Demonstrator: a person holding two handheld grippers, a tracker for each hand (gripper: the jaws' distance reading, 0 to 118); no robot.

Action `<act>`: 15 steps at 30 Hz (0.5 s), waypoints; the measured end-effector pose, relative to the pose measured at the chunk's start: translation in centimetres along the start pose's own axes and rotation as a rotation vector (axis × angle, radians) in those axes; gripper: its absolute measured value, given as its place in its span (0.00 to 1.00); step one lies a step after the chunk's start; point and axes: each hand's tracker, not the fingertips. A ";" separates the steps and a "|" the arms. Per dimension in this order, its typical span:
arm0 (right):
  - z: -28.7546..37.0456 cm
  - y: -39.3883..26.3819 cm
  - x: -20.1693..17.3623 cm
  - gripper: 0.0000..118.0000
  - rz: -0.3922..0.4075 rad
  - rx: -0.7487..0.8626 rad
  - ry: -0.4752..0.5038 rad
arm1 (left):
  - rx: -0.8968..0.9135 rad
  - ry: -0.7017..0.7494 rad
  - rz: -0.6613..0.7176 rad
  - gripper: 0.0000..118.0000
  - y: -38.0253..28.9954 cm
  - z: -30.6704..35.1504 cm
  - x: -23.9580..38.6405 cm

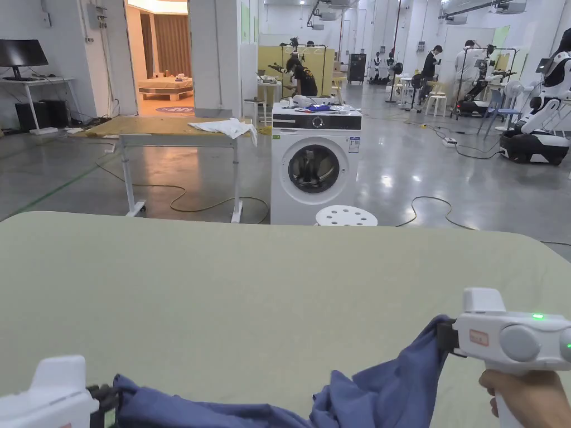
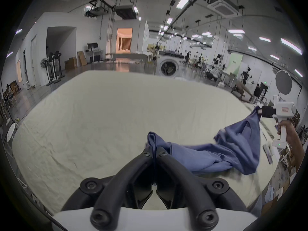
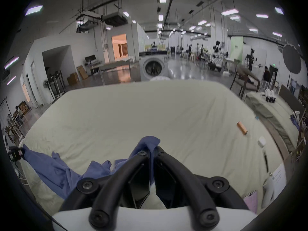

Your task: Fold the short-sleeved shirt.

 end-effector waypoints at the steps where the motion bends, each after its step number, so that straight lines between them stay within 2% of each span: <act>1: 1.0 0.8 0.1 0.00 0.006 0.024 -0.010 | 0.020 -0.006 -0.001 0.00 1.1 0.6 -0.1; 7: 6.1 5.7 1.0 0.00 -0.019 0.164 -0.062 | 0.173 -0.009 -0.019 0.00 8.7 4.6 0.0; 11: 9.4 9.1 0.4 0.00 0.002 0.196 -0.094 | 0.254 0.016 -0.045 0.00 13.8 7.1 -0.2; 15: 11.2 11.9 -0.3 0.00 0.013 0.238 -0.123 | 0.287 -0.021 0.016 0.00 18.2 8.0 -1.0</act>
